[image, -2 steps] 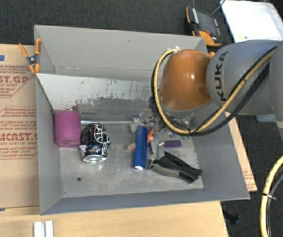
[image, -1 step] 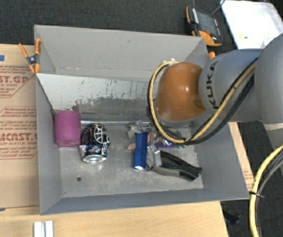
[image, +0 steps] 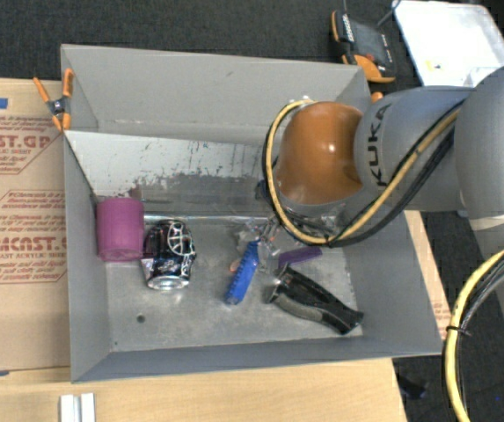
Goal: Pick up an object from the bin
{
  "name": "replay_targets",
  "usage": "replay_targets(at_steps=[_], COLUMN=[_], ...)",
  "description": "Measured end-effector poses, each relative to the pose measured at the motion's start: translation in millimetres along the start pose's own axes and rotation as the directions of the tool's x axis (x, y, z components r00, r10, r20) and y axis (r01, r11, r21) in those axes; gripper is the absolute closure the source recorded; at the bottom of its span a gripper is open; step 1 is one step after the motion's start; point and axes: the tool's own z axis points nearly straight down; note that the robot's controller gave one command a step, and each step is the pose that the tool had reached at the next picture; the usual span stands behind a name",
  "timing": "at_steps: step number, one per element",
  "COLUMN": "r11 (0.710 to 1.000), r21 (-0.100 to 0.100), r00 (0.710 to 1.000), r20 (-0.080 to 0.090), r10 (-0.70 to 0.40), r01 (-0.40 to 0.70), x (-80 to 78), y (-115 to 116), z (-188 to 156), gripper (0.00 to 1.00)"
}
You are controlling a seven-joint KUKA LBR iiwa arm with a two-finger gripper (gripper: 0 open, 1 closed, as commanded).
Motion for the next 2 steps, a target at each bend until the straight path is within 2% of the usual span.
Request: replay_targets(at_steps=[2], r11=[1.000], r21=[0.000], r00=[1.000], r20=[0.002], r10=[0.003], r01=[-0.003], x=[-3.0], y=[3.9], z=[-0.1], gripper=[1.00])
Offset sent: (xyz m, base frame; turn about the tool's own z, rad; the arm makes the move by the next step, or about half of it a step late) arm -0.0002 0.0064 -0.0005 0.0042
